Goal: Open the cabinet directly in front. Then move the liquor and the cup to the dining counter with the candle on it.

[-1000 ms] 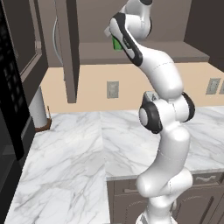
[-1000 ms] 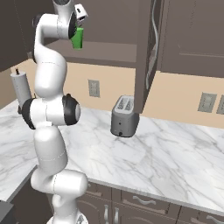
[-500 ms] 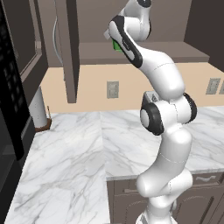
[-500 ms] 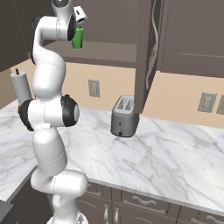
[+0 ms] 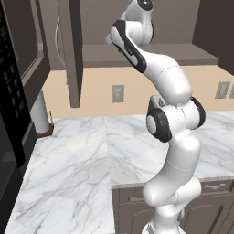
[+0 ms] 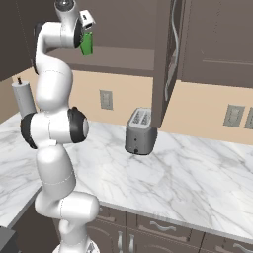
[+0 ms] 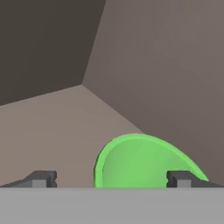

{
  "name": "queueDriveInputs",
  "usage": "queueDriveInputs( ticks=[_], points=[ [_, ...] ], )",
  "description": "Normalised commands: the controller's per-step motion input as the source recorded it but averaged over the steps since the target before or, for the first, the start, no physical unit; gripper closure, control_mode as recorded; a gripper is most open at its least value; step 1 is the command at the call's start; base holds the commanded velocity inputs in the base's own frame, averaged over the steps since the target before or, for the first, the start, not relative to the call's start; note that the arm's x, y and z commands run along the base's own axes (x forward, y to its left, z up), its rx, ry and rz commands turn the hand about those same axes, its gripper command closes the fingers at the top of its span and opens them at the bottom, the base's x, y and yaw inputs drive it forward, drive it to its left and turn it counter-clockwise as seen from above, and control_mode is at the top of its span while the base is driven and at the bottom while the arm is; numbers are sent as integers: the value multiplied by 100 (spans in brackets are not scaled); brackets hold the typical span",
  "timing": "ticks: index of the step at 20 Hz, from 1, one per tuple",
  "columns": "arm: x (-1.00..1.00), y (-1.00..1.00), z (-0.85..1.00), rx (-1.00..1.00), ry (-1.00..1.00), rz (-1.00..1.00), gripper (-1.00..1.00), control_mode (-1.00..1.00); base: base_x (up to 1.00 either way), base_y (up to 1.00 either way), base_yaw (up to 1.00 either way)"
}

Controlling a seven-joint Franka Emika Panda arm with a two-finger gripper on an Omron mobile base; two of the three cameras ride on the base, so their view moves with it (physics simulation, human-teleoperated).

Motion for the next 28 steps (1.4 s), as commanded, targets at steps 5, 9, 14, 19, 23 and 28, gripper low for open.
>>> queueDriveInputs(
  ticks=[5, 9, 14, 19, 23, 28],
  points=[
    [0, 1, -12, -5, 17, 0, 100, -100, 0, 0, 0],
    [0, 0, -15, -6, 17, 0, 100, -100, 0, 0, 0],
    [0, 0, -18, -3, 11, 0, 100, -100, 0, 0, 0],
    [-22, 0, -27, 0, 3, 0, 100, -100, 0, 0, 0],
    [-67, 0, -48, 0, -2, 2, 100, -100, 0, 0, 0],
    [-94, -2, -49, 0, -15, 2, 100, -100, 0, 0, 0]
  ],
)
